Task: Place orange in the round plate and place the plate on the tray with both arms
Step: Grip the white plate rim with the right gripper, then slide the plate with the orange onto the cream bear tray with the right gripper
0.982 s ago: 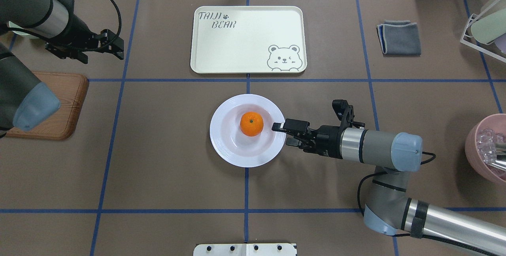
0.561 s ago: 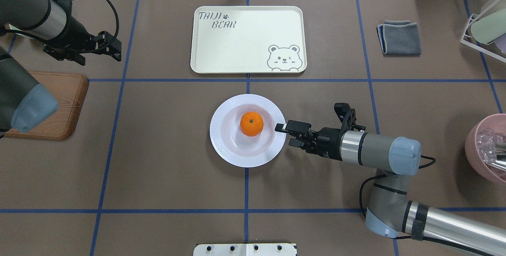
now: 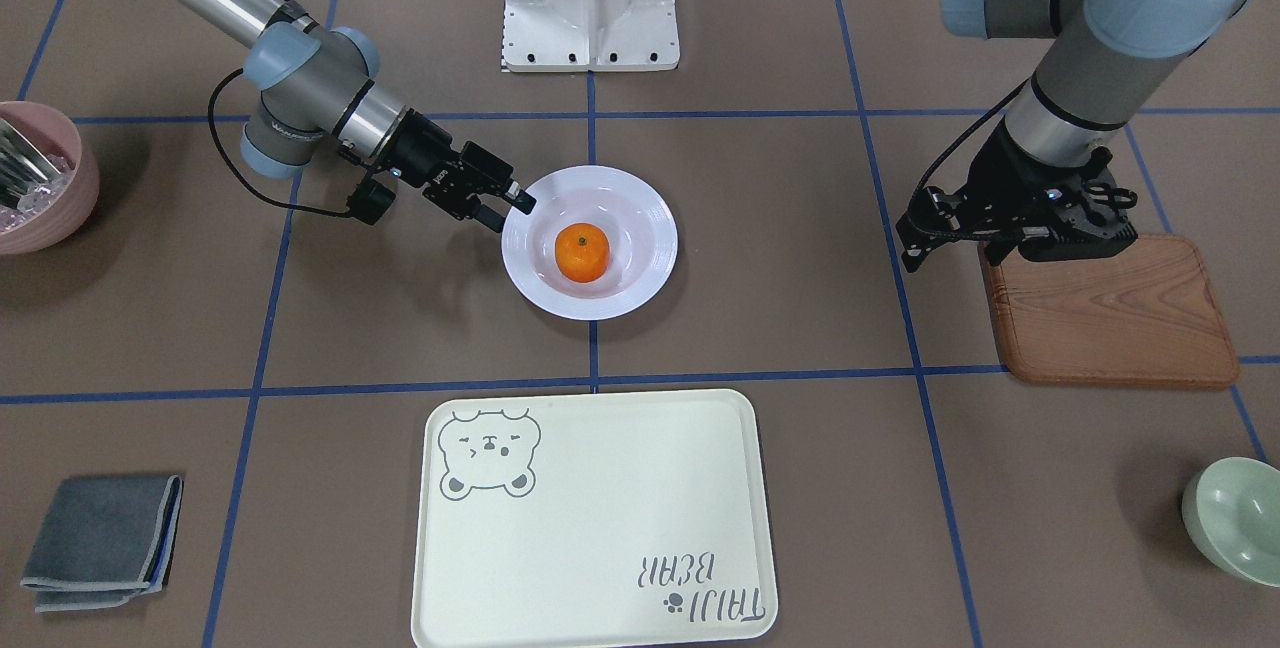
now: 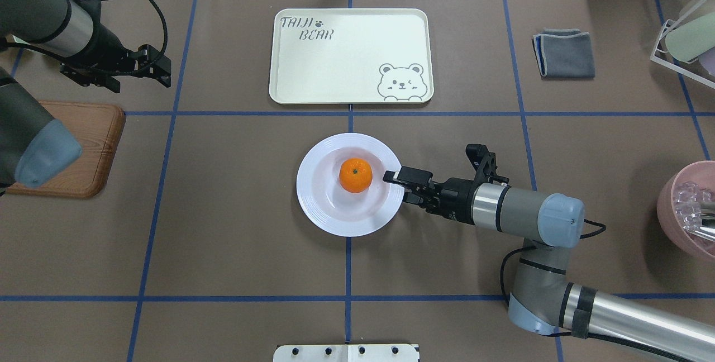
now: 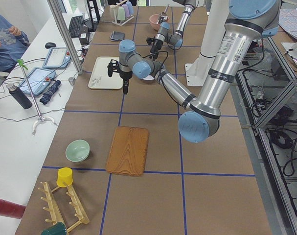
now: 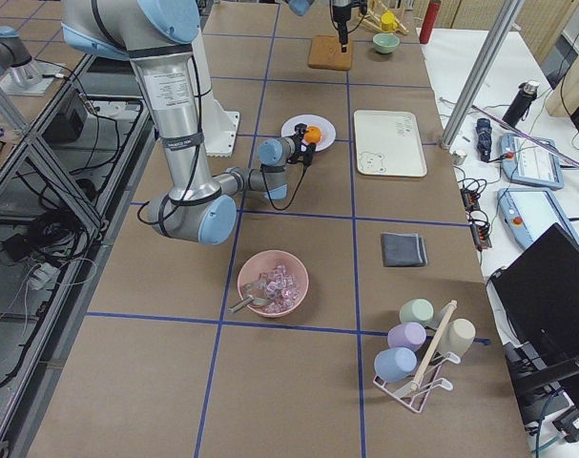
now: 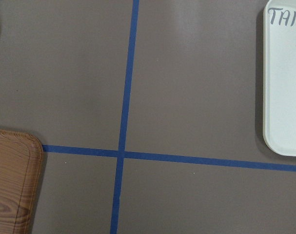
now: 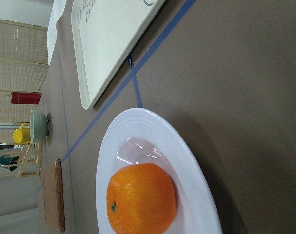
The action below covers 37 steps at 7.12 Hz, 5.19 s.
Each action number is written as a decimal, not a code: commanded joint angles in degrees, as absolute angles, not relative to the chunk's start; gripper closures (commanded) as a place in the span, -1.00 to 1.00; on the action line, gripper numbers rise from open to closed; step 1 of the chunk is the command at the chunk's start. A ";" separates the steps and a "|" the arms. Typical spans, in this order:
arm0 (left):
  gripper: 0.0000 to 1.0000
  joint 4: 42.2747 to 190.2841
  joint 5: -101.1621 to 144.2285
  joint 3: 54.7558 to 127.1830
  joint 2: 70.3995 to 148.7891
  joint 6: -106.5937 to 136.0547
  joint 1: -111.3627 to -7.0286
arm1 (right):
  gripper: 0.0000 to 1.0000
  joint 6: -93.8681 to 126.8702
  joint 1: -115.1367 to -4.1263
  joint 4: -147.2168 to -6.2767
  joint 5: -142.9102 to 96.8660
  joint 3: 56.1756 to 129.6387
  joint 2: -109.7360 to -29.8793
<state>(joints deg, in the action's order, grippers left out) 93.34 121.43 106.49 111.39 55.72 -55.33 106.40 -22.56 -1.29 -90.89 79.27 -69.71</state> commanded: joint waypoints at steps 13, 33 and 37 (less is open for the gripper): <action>-0.95 93.34 120.94 107.05 111.36 55.81 -55.37 | 1.00 109.16 -22.50 -0.70 -88.34 79.71 -66.97; -0.95 91.23 120.59 112.85 110.21 56.07 -57.74 | 0.35 132.28 -33.05 -19.60 -73.39 57.13 -45.53; -0.95 91.23 120.59 112.50 110.13 56.07 -57.66 | -1.00 127.55 -30.07 -19.60 -73.39 65.44 -51.30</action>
<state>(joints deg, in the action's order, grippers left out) 91.23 120.59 112.60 110.14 56.07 -57.67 129.96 -31.14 -19.60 -73.36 61.29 -48.15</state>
